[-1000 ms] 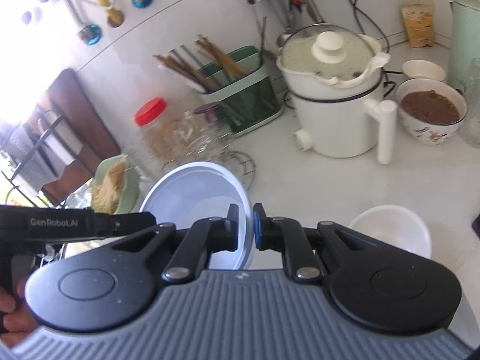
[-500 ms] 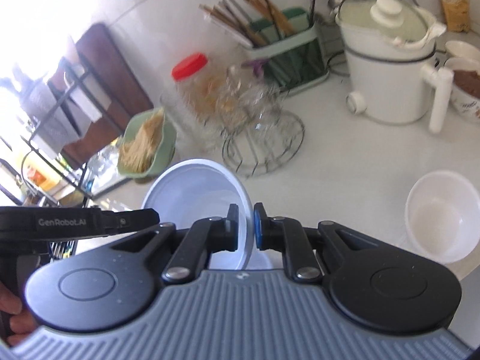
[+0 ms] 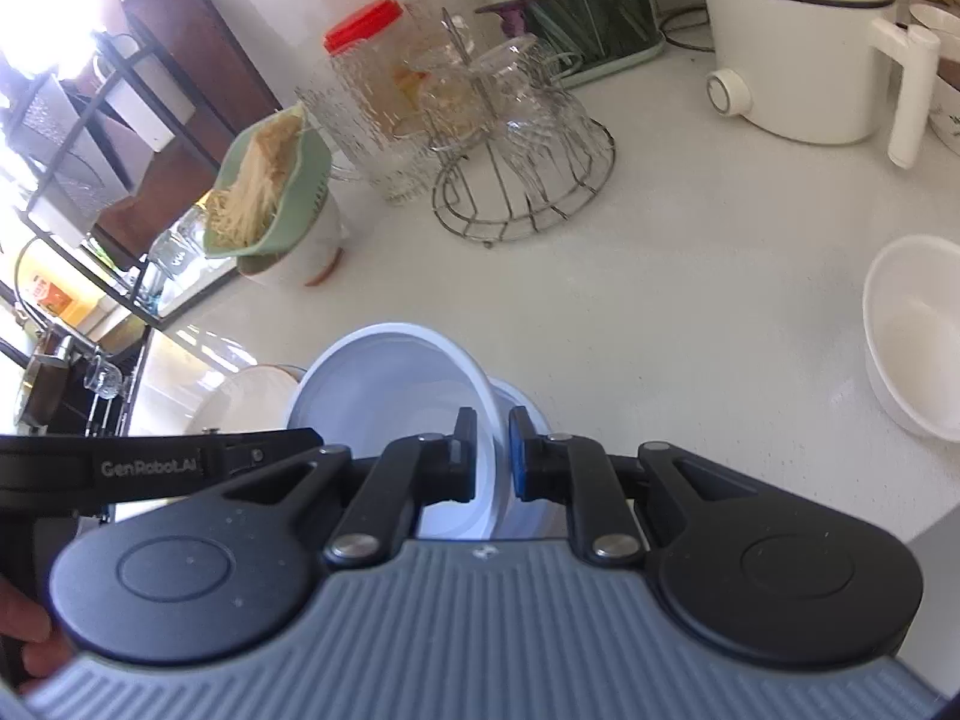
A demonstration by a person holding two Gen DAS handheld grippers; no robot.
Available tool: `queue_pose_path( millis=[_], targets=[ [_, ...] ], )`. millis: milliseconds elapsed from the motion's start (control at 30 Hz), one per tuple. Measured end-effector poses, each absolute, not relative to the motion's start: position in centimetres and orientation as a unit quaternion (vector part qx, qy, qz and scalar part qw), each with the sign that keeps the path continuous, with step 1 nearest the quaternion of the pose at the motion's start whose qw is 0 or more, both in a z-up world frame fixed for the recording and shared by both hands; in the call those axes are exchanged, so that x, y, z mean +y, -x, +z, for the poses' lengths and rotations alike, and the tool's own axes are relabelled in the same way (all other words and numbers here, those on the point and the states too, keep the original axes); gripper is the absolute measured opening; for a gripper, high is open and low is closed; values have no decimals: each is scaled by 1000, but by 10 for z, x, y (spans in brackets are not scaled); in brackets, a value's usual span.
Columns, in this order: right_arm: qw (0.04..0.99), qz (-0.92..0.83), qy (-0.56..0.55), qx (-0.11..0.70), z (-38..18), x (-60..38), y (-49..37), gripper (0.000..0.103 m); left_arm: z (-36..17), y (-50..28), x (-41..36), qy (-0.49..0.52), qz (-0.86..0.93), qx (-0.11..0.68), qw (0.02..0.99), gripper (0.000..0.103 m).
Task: Organize plates and bowls
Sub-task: 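Lower the white plastic bowl into the other white bowl with both grippers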
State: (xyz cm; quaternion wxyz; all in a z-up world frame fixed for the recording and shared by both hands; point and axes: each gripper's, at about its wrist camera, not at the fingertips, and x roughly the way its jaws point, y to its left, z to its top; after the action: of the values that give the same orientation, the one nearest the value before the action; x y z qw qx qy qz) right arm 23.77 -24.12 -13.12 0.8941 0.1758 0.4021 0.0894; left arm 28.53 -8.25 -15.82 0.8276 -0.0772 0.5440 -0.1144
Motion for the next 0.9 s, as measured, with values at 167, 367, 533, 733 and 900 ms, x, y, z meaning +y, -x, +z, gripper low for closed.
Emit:
queue_pose_path(
  millis=[167,367,533,733,900],
  targets=[
    [896,92,-168,402,-131,-241,-236,16,-155,-285,-87,63,-102,543,831,11],
    [902,92,-168,387,-125,-240,-234,34,-145,-283,-83,63,-95,536,837,12],
    [912,91,-168,363,-109,-243,-226,34,-130,-277,-83,64,-99,519,847,15],
    [929,87,-157,323,-83,-247,-213,34,-103,-265,-85,76,-117,491,860,15],
    [944,75,-146,287,-67,-256,-200,34,-84,-262,-88,84,-128,464,872,15]
  ],
)
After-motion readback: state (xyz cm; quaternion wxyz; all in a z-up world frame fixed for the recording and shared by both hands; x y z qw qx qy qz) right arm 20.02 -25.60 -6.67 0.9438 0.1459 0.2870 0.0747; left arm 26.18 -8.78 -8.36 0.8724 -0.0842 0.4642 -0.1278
